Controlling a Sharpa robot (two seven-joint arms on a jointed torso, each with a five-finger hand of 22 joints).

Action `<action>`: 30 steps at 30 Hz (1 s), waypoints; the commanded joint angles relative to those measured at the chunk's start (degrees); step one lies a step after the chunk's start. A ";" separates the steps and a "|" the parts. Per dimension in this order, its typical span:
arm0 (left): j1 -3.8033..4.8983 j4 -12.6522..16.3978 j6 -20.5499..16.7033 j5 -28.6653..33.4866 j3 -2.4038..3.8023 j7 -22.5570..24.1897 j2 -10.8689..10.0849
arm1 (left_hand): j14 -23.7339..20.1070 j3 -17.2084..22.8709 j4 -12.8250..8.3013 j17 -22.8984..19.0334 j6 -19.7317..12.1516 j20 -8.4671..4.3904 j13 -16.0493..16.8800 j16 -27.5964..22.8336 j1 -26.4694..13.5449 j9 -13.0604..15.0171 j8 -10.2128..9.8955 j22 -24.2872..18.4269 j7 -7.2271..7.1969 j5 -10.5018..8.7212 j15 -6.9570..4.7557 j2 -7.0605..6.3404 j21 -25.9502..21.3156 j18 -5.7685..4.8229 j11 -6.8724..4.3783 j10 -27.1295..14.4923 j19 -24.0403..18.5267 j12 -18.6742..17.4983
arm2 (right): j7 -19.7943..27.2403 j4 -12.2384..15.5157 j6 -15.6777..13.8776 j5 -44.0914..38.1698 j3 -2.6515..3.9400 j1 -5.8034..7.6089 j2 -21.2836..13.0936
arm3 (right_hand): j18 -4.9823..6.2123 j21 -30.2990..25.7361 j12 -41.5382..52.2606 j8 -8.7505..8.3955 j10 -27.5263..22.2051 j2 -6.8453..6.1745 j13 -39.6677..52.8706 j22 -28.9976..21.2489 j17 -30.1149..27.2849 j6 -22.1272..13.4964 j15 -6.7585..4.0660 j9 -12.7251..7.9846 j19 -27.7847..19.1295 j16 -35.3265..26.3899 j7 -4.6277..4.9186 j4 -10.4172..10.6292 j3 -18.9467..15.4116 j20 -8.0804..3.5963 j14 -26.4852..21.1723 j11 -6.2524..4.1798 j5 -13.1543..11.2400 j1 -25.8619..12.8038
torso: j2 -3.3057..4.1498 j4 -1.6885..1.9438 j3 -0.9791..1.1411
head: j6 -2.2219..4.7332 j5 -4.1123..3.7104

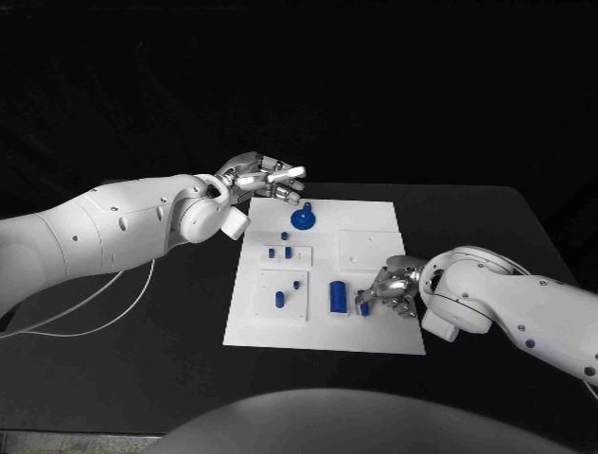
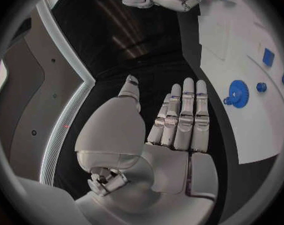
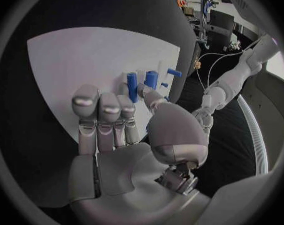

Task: Assemble the parts on the task board

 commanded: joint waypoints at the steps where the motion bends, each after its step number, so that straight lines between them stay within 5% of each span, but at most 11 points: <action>1: -0.01 0.12 0.93 0.49 0.04 0.19 0.05 | 0.25 0.03 0.30 -0.09 0.41 0.04 0.05 -0.18 0.05 0.05 0.01 -0.11 -0.06 -0.23 0.03 -0.12 0.40 -0.77 0.00 -0.24 -0.42 -0.18 | -0.61 -0.06 0.05 -2.18 -0.06 -0.11 0.12 | 0.41 -0.24 0.13 0.12 0.31 -0.03 -0.08 2.02 -0.10 0.13 -0.33 0.07 3.41 -0.22 -0.50 -3.72 3.42 0.30 0.19 -0.60 -0.38 0.15 | -0.01 -0.03 0.03 | 0.01 0.04; 6: -0.01 0.15 1.09 0.47 0.04 0.00 0.04 | 0.30 0.03 0.35 -0.10 0.52 -0.02 0.05 -0.16 0.08 0.06 0.03 -0.06 -0.04 -0.23 0.01 -0.14 0.58 -0.67 0.01 -0.24 -0.14 -0.18 | -0.70 -0.20 0.08 -2.65 -0.08 -0.11 0.19 | 0.32 -0.15 0.15 0.07 0.35 -0.40 -0.12 1.89 -0.10 0.66 -0.41 -0.73 3.41 -0.21 -0.77 -2.99 1.81 0.20 0.22 -0.77 0.42 -0.20 | 0.01 -0.02 0.01 | 0.01 0.08; 18: -0.01 0.18 1.34 0.39 0.04 -0.26 0.01 | 0.49 0.03 0.50 -0.10 0.67 -0.08 0.05 -0.16 0.10 0.07 0.04 0.18 0.00 -0.23 -0.03 -0.16 1.16 -0.33 0.02 -0.22 0.50 -0.18 | -0.47 -0.27 -0.18 -2.27 -0.35 -0.11 0.66 | 0.25 -0.11 0.24 0.06 0.37 -0.33 -0.16 1.68 -0.10 1.19 -0.45 -2.55 3.40 -0.25 -0.91 -2.13 0.08 0.14 0.23 -0.79 -2.27 -0.10 | 0.01 -0.02 0.01 | 0.01 0.12; 26: -0.01 0.21 1.39 0.24 0.04 -0.43 -0.04 | 0.49 0.03 0.50 -0.10 0.67 -0.08 0.05 -0.16 0.10 0.07 0.04 0.18 0.00 -0.23 -0.03 -0.16 1.16 -0.33 0.02 -0.22 0.50 -0.18 | -0.13 -0.24 -1.70 -2.06 -0.38 -0.11 0.59 | 0.34 -0.06 0.32 0.04 0.47 -0.95 -0.17 1.54 -0.09 1.62 -0.42 -3.94 3.42 -0.27 -0.76 1.83 -2.33 0.14 0.25 -0.65 -10.06 -2.29 | -0.02 -0.03 -0.02 | 0.01 0.15; 30: -0.01 0.21 1.38 0.10 0.04 -0.48 -0.06 | 0.41 0.01 0.53 -0.15 0.93 -0.04 0.05 -0.17 0.14 0.08 0.05 0.20 0.05 -0.23 -0.01 -0.13 1.27 -0.31 0.02 -0.16 0.35 -0.17 | 0.19 -0.14 -2.01 -1.85 -0.39 -0.12 0.52 | 0.44 -0.09 0.37 0.10 0.52 -2.80 -0.18 1.42 -0.08 1.95 -0.34 -4.35 3.40 -0.28 -0.54 5.62 -2.32 0.22 0.25 -0.55 -13.98 -3.31 | -0.03 -0.04 0.01 | 0.01 0.20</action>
